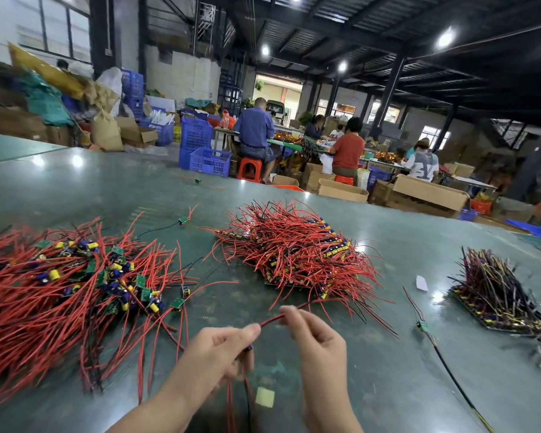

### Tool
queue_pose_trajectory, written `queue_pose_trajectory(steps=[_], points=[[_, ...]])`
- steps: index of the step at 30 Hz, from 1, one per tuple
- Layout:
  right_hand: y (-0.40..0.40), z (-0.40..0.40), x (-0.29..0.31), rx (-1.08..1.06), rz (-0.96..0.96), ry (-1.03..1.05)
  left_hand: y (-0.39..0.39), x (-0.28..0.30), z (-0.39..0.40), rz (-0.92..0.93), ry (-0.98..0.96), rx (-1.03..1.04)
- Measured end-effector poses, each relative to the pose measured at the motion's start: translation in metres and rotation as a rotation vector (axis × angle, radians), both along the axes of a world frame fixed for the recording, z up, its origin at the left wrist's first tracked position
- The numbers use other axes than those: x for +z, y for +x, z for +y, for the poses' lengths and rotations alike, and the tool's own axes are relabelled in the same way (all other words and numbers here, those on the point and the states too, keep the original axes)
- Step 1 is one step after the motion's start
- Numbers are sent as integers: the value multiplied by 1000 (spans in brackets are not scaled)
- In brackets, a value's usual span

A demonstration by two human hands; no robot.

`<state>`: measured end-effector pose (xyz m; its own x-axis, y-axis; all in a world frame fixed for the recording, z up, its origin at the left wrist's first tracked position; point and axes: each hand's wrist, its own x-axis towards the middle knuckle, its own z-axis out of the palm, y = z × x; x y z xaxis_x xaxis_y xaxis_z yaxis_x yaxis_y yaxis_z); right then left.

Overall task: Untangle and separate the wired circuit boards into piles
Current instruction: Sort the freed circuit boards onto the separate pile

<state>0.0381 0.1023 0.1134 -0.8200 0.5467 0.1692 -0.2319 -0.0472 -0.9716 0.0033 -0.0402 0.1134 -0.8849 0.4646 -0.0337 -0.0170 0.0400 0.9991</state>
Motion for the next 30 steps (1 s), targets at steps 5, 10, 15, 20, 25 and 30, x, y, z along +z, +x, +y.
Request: queue_pose_trajectory(steps=[5,10,15,20,25,30], points=[[-1,4,2,79,-34,-187,-9,-6,-7,251,-131,136],[-2,10,-2,-9,-65,-200,-18,-13,-10,388,-194,199],[-4,12,1,79,-18,-362,-21,-19,-9,443,-281,234],[-5,17,1,-19,-55,-319,-21,-18,-9,430,-301,232],[-6,22,1,-6,-43,-430,-21,-15,-12,425,-346,254],[-6,23,2,105,-34,-518,-24,-13,-14,433,-363,263]])
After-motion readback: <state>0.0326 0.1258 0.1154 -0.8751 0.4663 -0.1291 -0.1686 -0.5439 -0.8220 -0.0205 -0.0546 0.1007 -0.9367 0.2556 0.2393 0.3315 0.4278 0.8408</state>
